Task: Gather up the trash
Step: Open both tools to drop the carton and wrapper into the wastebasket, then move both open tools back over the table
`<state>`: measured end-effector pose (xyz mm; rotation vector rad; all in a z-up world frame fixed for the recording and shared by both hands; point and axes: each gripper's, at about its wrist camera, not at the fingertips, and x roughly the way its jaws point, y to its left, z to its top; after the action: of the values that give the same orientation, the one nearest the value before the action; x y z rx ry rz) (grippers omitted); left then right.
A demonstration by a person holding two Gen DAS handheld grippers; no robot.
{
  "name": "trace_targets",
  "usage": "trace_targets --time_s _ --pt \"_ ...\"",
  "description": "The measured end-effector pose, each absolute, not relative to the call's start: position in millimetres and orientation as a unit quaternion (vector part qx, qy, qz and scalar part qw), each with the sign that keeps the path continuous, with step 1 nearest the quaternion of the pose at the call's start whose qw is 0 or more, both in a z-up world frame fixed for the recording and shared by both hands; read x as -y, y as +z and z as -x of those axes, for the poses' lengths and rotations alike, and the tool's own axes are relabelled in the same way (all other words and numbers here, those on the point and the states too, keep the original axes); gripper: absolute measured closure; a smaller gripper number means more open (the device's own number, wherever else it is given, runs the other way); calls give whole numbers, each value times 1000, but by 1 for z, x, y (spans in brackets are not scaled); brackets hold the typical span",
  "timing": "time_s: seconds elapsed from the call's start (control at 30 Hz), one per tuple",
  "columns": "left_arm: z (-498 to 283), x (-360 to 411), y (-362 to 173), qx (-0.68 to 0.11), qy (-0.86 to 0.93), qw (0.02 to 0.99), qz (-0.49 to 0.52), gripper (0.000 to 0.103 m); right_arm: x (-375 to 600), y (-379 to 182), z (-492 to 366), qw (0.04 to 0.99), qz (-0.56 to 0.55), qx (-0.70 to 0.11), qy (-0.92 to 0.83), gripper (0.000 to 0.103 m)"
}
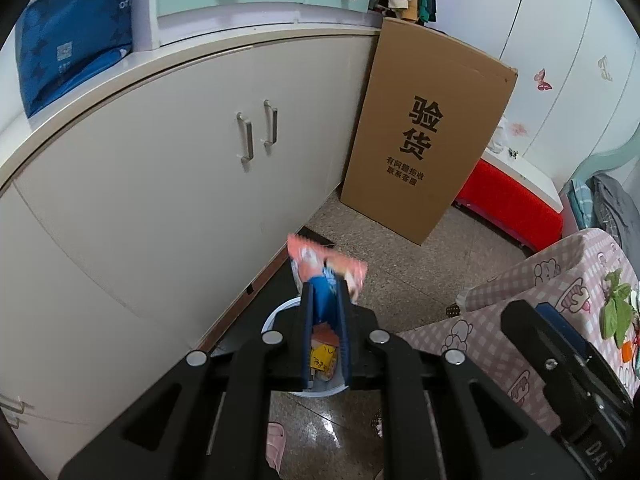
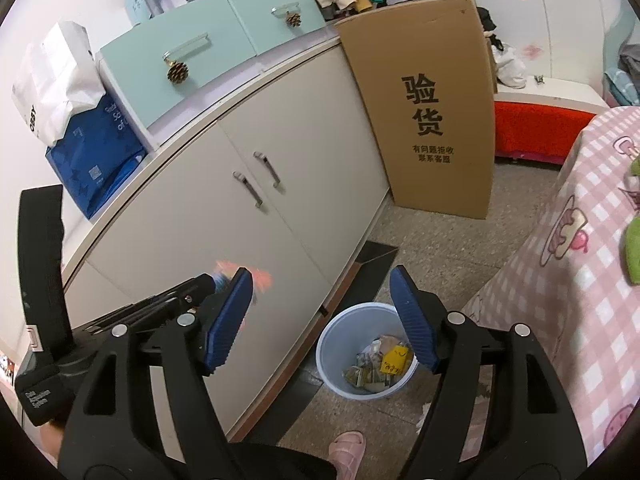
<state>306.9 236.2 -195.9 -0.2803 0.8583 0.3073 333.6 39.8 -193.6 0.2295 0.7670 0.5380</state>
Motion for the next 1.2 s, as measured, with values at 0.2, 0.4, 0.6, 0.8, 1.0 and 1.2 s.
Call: trace_targets --time_s 0.2,0.4,0.6,0.8,1.0,1.2 --pt "-333 -227 -202 -409 151 893 114 92 -34 -195 -341 895 -116 -359 239 33" --pt "-340 -223 -206 -416 154 889 115 85 -26 -197 -342 894 -117 -362 237 33" --pt "-328 -221 -199 -409 157 892 113 60 -17 -189 -334 895 -125 -358 235 33" --pt "-311 -209 -182 -404 156 895 104 47 -1 -171 -317 901 -130 -344 230 33" --pt "-292 -188 -160 -392 144 903 99 39 29 -150 -294 911 -141 -323 212 31" --pt "-274 -151 -135 -376 109 915 95 34 69 -132 -269 922 -151 -303 187 31"
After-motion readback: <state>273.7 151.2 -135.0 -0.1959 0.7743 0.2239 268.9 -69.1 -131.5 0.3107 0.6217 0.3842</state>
